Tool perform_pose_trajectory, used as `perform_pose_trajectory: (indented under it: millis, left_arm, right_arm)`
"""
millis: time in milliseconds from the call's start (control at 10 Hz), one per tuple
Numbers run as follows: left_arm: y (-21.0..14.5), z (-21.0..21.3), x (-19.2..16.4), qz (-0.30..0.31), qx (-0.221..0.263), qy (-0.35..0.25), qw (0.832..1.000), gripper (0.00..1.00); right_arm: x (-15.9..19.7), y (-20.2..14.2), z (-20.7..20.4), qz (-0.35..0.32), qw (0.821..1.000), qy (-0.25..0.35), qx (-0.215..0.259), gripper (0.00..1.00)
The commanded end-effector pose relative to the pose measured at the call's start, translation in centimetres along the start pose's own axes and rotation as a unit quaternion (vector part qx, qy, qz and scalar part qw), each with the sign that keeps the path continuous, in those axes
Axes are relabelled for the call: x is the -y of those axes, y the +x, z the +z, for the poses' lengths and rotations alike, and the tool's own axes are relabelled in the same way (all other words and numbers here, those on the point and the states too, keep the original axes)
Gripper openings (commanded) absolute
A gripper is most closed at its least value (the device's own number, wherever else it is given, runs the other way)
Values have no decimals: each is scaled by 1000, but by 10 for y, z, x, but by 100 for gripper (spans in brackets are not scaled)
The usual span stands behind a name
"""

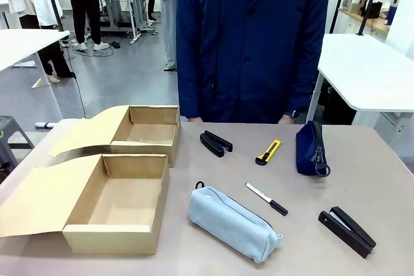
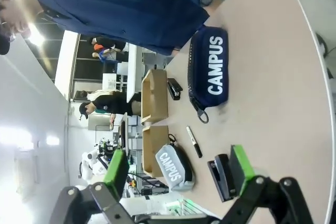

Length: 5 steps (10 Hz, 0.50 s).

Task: Place items inside the box.
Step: Pick up a Pencil pouch or Stapler and place it inside the Mailer Box closest to the robot.

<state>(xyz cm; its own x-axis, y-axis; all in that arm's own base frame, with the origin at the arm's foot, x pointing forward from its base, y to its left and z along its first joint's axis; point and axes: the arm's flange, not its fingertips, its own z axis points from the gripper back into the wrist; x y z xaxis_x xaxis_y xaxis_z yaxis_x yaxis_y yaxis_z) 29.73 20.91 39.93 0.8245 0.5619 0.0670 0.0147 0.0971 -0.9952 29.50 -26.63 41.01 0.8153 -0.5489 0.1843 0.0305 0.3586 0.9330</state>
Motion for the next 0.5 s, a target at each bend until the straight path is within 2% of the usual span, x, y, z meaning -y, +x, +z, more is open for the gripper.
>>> perform_pose_trajectory:
  millis: [0, 400]
  left_arm:
    - [-7, 10, 4, -13, -7, -11, 1000, 100]
    - [-7, 10, 4, -13, -7, -11, 1000, 100]
  right_arm:
    - [-4, -6, 13, 17, 1000, 17, 2, 100]
    - [-4, -6, 13, 17, 1000, 17, 2, 100]
